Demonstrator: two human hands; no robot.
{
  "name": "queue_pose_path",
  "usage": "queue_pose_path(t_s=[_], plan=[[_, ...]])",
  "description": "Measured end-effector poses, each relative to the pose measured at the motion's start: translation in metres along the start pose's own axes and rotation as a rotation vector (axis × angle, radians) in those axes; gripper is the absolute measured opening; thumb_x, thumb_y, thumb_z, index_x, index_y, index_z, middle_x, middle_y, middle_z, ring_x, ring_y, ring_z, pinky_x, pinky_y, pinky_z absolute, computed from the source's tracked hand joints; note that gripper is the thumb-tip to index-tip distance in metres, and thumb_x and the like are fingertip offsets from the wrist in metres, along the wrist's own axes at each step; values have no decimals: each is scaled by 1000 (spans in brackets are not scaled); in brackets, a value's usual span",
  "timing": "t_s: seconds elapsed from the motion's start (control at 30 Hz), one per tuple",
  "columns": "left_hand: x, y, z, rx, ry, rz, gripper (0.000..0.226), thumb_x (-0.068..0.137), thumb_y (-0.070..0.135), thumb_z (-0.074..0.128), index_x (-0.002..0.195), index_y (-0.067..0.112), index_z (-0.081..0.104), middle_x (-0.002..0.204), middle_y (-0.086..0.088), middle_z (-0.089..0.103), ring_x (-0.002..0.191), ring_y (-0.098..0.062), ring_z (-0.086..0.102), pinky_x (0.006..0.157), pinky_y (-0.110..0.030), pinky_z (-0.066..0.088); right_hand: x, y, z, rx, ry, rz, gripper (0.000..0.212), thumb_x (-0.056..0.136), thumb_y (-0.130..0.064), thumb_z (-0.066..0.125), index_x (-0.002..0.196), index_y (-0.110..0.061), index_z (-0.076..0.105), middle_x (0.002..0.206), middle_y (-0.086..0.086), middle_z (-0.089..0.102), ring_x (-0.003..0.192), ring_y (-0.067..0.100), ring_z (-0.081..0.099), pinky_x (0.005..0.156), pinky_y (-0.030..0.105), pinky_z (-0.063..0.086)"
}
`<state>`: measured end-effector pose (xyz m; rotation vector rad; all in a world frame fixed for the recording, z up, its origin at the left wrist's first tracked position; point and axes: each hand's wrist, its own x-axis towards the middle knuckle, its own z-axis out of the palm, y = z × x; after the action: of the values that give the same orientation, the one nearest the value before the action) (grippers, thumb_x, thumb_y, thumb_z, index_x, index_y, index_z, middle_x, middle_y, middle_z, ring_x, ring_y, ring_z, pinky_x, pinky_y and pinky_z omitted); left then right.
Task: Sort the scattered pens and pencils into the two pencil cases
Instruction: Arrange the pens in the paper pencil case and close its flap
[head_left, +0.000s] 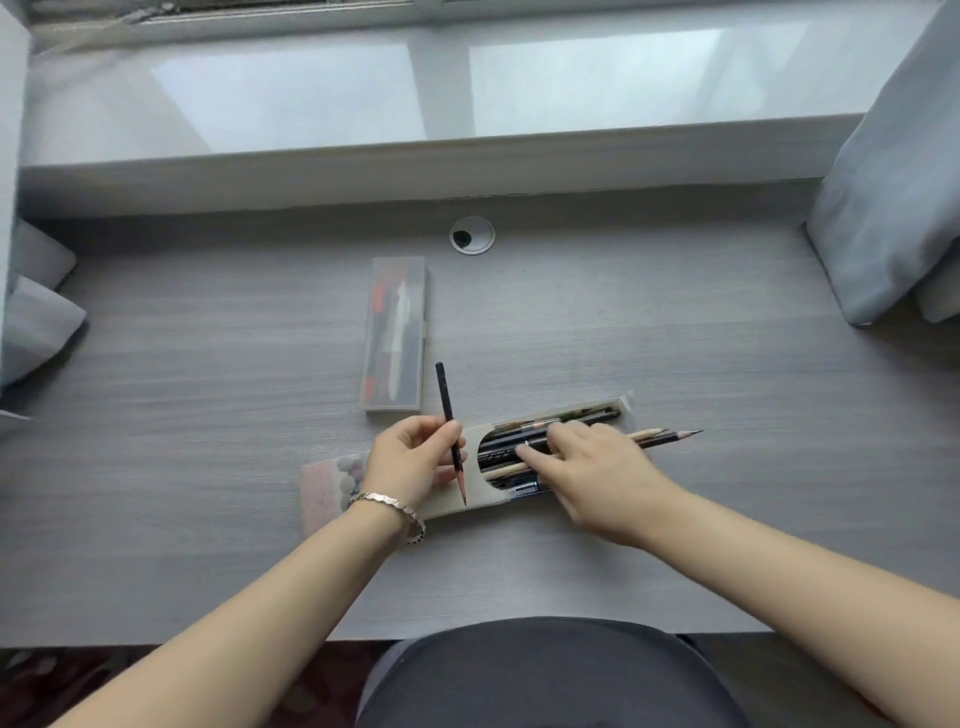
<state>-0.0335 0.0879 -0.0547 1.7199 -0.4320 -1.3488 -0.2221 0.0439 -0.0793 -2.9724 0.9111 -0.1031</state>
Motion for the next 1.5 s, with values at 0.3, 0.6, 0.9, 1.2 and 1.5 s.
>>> queue_pose_path(t_s=[0.3, 0.6, 0.9, 1.2, 1.5], plan=[[6, -9, -3, 33, 19, -24, 24, 87, 1, 58, 66, 13, 55, 41, 7, 63, 43, -6, 58, 49, -18, 50, 16, -29, 33, 22, 186, -33, 35, 80, -22, 44, 111, -11, 54, 85, 1, 63, 70, 20, 59, 57, 26, 47], [8, -11, -5, 82, 22, -21, 20, 85, 4, 61, 67, 13, 57, 58, -3, 61, 58, -20, 54, 62, -30, 48, 7, 0, 21, 150, 158, -95, 29, 76, -10, 49, 95, -14, 69, 71, 3, 62, 59, 20, 56, 51, 25, 44], [9, -9, -5, 97, 25, -31, 21, 85, 3, 60, 67, 13, 55, 65, -9, 59, 59, -20, 55, 63, -29, 48, 15, -19, 13, 158, 79, -70, 32, 69, -12, 44, 81, -23, 72, 64, -1, 58, 53, 16, 55, 42, 22, 40], [2, -5, -4, 101, 26, -63, 20, 85, 4, 60, 68, 13, 56, 67, -9, 59, 58, -18, 56, 65, -30, 49, 25, -29, 17, 836, 53, 198, 15, 77, -1, 61, 91, -3, 67, 92, 11, 69, 92, 10, 51, 88, 14, 38], [-13, 18, 34, -341, -60, -242, 16, 86, -3, 56, 76, 8, 49, 72, -9, 66, 52, -10, 67, 65, -25, 58, 13, -14, -25, 1549, 161, 763, 19, 80, 3, 62, 85, -15, 61, 67, -4, 66, 54, 3, 63, 49, 14, 51]])
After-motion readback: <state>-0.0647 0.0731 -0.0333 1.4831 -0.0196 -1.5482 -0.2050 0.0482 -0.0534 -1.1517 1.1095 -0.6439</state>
